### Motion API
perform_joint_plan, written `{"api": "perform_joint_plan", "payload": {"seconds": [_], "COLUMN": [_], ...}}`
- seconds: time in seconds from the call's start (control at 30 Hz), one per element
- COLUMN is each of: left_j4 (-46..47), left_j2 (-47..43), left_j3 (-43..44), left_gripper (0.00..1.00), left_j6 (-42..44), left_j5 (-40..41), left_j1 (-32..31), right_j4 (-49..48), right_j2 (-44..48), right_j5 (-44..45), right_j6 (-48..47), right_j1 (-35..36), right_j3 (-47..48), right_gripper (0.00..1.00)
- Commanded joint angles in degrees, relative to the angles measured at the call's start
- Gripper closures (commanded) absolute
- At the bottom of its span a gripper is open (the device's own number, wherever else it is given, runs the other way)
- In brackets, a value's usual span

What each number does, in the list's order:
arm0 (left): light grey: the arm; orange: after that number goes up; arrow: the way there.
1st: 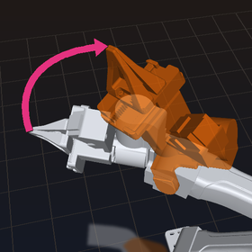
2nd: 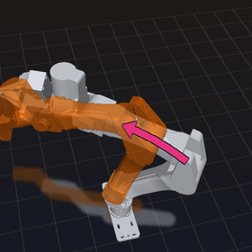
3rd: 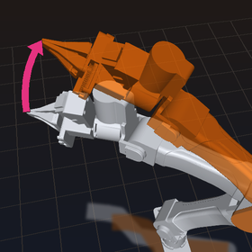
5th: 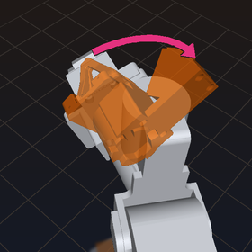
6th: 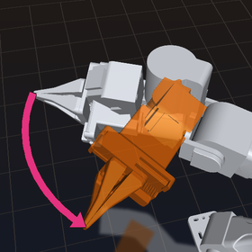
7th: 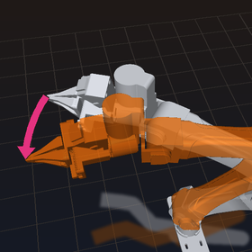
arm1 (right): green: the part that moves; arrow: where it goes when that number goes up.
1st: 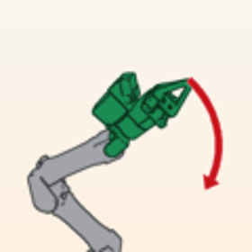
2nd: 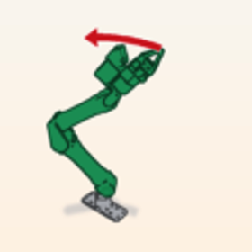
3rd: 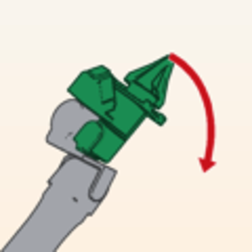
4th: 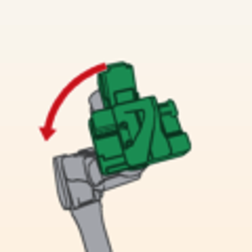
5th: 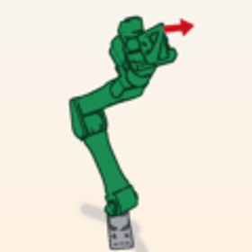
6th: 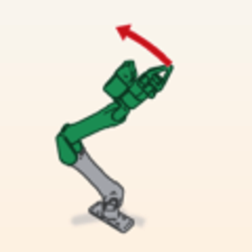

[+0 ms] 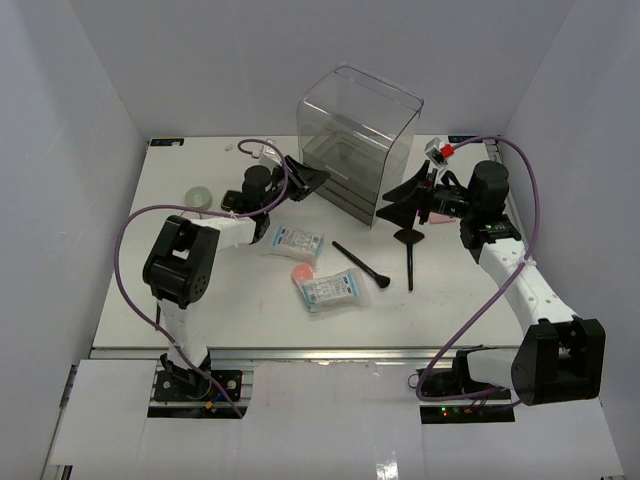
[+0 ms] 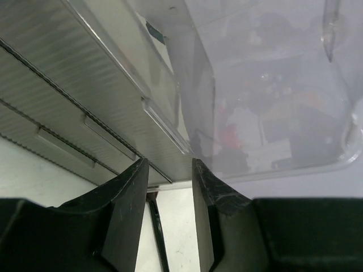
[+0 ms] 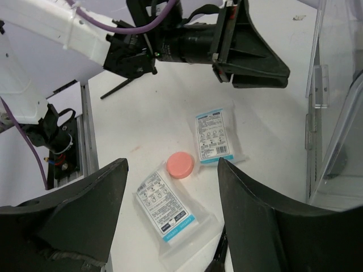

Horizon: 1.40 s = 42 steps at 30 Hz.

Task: Organize the makeup

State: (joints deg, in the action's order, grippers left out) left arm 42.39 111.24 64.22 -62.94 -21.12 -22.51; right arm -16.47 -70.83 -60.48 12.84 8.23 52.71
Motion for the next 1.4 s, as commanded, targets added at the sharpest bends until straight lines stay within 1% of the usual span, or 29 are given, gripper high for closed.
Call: {"api": "perform_joint_plan", "payload": {"seconds": [0.0, 0.27, 0.5, 0.77, 0.8, 0.83, 0.9, 0.97, 1.0, 1.1, 1.2, 1.37], "left_j4": [0.85, 0.04, -0.63, -1.83, -1.85, -1.80, -1.65, -1.19, -1.01, 0.75, 2.26, 4.78], "left_j2": [2.51, 5.72, 7.60, 8.81, 8.95, 9.06, 9.48, 9.61, 9.61, 8.39, 6.08, 1.21], "left_j3": [6.28, 9.29, 10.55, 12.36, 12.62, 12.90, 13.48, 13.69, 13.74, 11.99, 9.33, 6.02], "left_gripper": [0.52, 0.52, 0.56, 0.56, 0.60, 0.67, 0.77, 0.83, 0.88, 1.00, 1.00, 1.00], "left_j6": [-0.52, -1.60, -3.04, -3.59, -3.67, -3.83, -4.35, -4.77, -4.86, -5.09, -5.09, -5.00], "left_j5": [-0.23, 0.11, 0.92, 1.12, 1.15, 1.09, 0.90, 0.31, 0.10, -0.84, -1.57, -3.39], "left_j1": [0.19, 0.18, 0.16, 0.10, 0.10, 0.10, 0.10, 0.10, 0.10, 0.18, 0.10, 0.19], "right_j4": [-0.93, -2.46, -3.43, -4.04, -4.12, -4.17, -4.44, -4.45, -4.45, -4.36, -2.93, 1.24], "right_j2": [1.31, 1.23, 1.48, 1.71, 1.64, 1.58, 1.52, 1.52, 1.57, 1.57, 1.30, 0.52], "right_j5": [-2.19, -2.64, -2.87, -2.54, -2.52, -2.46, -2.45, -2.42, -2.29, -1.66, 1.69, 6.04], "right_j6": [-3.43, -2.69, -1.55, -0.80, -0.70, -0.49, -0.36, -0.32, -0.20, 0.69, 2.11, 3.41], "right_j1": [-1.39, -2.09, -2.26, -2.35, -2.35, -2.35, -2.35, -2.35, -2.35, -2.35, -2.35, -2.35], "right_j3": [-1.21, -2.01, -2.27, -2.35, -2.38, -2.43, -2.44, -2.53, -2.53, -2.70, -2.26, -0.87], "right_gripper": [0.29, 0.28, 0.28, 0.28, 0.28, 0.28, 0.28, 0.28, 0.28, 0.28, 0.28, 0.20]}}
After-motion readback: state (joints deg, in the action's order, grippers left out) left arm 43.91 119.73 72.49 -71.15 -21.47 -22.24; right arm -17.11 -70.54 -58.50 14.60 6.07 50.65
